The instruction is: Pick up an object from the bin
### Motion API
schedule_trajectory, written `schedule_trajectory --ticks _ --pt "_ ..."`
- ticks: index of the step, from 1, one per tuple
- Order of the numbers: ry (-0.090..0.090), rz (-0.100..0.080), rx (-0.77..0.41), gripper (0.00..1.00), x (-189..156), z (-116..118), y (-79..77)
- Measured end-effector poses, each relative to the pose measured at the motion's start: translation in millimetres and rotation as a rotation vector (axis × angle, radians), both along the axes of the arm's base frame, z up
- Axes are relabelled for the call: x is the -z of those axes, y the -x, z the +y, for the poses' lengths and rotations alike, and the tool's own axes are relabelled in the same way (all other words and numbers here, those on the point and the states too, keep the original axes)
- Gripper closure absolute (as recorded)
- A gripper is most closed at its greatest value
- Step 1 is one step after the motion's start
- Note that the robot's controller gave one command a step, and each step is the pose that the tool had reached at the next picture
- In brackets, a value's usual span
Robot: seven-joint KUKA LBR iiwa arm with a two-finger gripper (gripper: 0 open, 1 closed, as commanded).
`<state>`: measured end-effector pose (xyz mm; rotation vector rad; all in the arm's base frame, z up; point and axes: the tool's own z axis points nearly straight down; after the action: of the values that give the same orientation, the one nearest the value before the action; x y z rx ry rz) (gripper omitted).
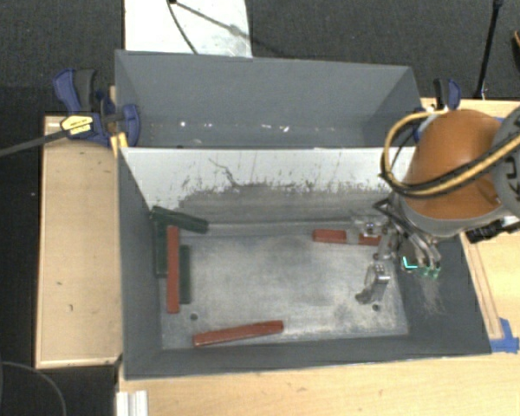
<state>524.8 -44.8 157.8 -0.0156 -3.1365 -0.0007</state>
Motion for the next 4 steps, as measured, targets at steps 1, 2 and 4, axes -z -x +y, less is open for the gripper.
schedule_trajectory --ticks 1,2,4 --pt "-0.002 -0.006 -0.133 0.0 85 28 -49.8" --pt "0.002 -0.011 0.216 0.0 72 -9 -44.3" --pt "-0.001 -0.013 0.404 0.0 87 -2 -64.4"
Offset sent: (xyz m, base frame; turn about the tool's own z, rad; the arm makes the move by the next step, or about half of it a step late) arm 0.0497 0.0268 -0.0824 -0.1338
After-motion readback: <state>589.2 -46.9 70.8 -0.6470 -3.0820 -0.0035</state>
